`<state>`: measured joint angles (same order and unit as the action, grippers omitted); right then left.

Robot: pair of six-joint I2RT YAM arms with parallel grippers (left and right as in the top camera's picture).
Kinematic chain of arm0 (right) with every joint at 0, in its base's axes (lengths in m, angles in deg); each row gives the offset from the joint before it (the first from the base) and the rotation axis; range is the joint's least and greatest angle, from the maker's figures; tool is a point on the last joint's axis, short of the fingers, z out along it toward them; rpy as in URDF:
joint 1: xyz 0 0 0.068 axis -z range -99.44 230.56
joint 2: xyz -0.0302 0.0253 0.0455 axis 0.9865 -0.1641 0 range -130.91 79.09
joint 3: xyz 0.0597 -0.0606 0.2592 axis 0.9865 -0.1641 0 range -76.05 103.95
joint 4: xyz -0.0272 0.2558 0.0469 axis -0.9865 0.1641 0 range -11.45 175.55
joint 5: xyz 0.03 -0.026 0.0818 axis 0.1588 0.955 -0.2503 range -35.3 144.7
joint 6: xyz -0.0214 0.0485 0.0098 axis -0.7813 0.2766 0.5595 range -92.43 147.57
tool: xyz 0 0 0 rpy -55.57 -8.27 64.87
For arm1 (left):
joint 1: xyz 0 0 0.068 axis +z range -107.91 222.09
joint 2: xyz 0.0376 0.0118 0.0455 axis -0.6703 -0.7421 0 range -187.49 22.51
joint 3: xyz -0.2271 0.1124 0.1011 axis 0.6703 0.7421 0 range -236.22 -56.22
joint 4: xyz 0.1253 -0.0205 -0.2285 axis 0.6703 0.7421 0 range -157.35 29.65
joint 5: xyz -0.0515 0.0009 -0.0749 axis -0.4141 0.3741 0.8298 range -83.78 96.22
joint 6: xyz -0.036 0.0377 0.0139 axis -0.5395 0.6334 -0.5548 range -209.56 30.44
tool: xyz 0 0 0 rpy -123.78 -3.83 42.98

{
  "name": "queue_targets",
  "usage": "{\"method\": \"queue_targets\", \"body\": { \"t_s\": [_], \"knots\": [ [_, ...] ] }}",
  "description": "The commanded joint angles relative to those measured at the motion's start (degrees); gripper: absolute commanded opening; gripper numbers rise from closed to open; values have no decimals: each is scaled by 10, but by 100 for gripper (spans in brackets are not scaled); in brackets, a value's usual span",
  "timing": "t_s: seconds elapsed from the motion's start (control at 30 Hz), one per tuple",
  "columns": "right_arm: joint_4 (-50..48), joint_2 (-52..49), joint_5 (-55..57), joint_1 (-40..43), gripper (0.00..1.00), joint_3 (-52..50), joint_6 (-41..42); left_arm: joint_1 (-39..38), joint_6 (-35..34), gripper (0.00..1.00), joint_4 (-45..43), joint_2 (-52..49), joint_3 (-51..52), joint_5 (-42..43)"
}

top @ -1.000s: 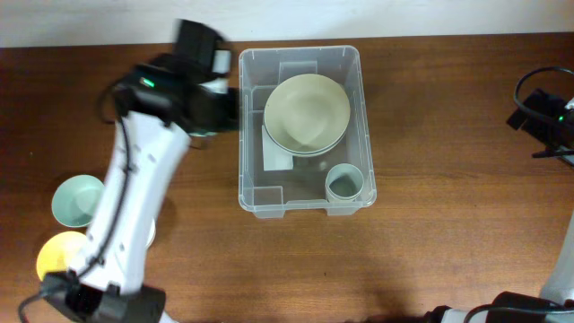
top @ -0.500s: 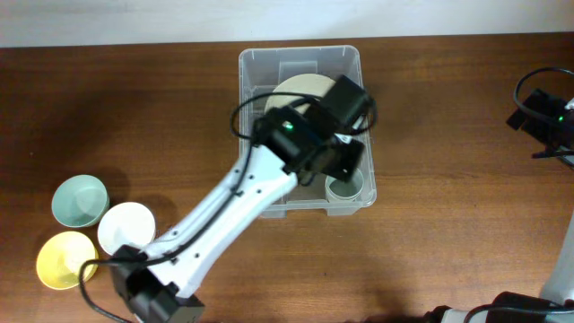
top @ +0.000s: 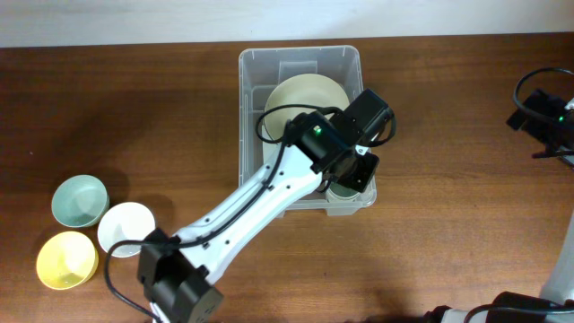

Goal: Pack container
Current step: 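Carry the mint cup into the bin's front right corner and release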

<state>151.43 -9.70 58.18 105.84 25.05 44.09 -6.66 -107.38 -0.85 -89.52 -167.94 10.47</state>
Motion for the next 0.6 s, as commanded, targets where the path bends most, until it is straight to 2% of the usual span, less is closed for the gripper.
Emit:
{"method": "queue_targets", "body": {
  "t_s": [0.0,0.1,0.13,0.17,0.23,0.27,0.4,0.57],
  "knots": [
    [1,-2,-3,2,99,4,3,-2,-5,0,-3,-19,0,29],
    [0,-2,-3,2,99,4,3,-2,-5,4,-3,-23,0,29],
    [0,-2,-3,2,98,4,3,-2,-5,15,-3,-23,0,29],
    [0,-2,-3,2,99,4,3,-2,-5,49,-3,-23,0,29],
    [0,-2,-3,2,99,4,3,-2,-5,69,-2,-23,0,28],
    [0,-2,-3,2,99,4,3,0,-5,74,1,-22,-1,28],
    [0,-2,-3,2,99,4,3,23,-11,80,31,-5,-17,-16],
    [0,-2,-3,2,99,4,3,87,-48,84,104,63,-32,-166]
  ]
}}
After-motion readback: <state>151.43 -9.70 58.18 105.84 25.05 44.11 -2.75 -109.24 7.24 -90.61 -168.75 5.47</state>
